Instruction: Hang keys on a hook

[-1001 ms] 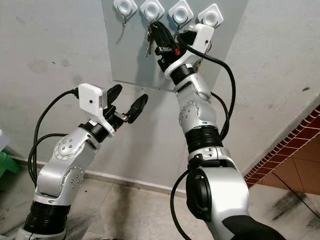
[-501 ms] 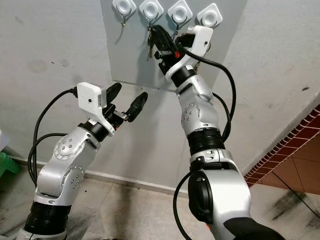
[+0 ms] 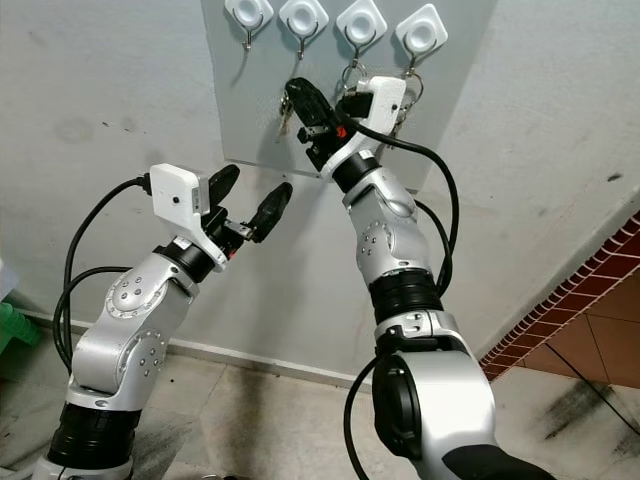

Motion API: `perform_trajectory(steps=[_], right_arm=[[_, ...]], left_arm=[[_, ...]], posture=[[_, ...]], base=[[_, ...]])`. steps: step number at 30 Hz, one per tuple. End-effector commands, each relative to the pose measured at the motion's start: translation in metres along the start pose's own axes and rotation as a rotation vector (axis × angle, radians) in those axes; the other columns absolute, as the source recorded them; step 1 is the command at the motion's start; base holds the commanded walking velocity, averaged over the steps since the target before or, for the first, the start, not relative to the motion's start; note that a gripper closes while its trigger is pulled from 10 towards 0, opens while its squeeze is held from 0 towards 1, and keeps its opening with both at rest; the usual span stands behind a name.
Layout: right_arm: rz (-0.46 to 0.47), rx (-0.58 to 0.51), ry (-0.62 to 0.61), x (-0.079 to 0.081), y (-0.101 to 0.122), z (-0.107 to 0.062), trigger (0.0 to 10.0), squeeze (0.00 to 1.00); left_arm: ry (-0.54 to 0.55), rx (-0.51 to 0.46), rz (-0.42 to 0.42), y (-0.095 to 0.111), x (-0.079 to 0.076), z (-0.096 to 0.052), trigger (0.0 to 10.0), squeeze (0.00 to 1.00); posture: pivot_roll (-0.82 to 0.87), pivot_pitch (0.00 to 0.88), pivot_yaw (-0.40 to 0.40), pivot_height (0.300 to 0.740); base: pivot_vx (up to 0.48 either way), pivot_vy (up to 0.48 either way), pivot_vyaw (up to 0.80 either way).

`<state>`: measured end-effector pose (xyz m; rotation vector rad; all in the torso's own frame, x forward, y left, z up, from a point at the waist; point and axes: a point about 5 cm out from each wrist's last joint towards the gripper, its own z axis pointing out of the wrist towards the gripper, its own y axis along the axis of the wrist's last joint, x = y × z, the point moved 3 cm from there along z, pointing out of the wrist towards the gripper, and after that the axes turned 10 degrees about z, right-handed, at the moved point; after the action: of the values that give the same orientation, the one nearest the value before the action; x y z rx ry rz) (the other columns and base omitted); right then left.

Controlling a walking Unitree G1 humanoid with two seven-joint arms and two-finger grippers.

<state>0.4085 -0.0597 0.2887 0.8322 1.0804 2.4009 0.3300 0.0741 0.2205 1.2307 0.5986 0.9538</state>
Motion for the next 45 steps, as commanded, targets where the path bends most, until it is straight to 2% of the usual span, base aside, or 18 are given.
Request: perform_trajectory(steps=[1,6,16,21,23,25,33,36,45], right_arm=[[-0.008,-0.058,0.04,0.008,0.016,0.008,10.0,0.0],[0.001,-0.106,0.044,0.01,0.031,0.013,10.0,0.0],[0.039,-0.116,0.016,0.007,0.034,0.018,10.0,0.0],[0.081,-0.109,-0.008,0.004,0.032,0.018,10.0,0.0],[0.159,-0.111,-0.038,-0.001,0.028,0.016,10.0,0.0],[0.172,-0.108,-0.054,-0.004,0.025,0.014,10.0,0.0],[0.181,-0.091,-0.072,-0.008,0.019,0.01,10.0,0.0],[0.203,-0.063,-0.089,-0.011,0.009,0.007,10.0,0.0],[0.177,-0.027,-0.028,-0.005,0.004,0.003,10.0,0.0]], left_arm=[[-0.014,-0.013,-0.001,0.004,-0.003,0.0,10.0,0.0],[-0.016,-0.013,-0.001,0.004,-0.003,0.0,10.0,0.0],[-0.016,-0.016,-0.003,0.005,-0.003,0.0,10.0,0.0],[-0.016,-0.016,-0.003,0.005,-0.004,0.0,10.0,0.0],[-0.013,-0.017,-0.005,0.005,-0.004,0.0,10.0,0.0],[-0.012,-0.017,-0.005,0.005,-0.004,0.0,10.0,0.0],[-0.011,-0.017,-0.007,0.005,-0.004,0.0,10.0,0.0],[-0.012,-0.018,-0.011,0.005,-0.004,0.001,10.0,0.0],[-0.009,-0.021,-0.01,0.006,-0.004,0.001,10.0,0.0]], posture=[[0.03,0.101,-0.039,0.74],[0.03,0.101,-0.04,0.74],[0.03,0.1,-0.039,0.74],[0.03,0.1,-0.041,0.74],[0.03,0.1,-0.041,0.74],[0.04,0.103,-0.044,0.74],[0.04,0.103,-0.044,0.74],[0.03,0.103,-0.039,0.74],[0.04,0.103,-0.043,0.74]], base=[[0.0,0.0,0.0],[0.0,0.0,0.0],[0.0,0.0,0.0],[0.0,0.0,0.0],[0.0,0.0,0.0],[0.0,0.0,0.0],[0.0,0.0,0.0],[0.0,0.0,0.0],[0.0,0.0,0.0]])
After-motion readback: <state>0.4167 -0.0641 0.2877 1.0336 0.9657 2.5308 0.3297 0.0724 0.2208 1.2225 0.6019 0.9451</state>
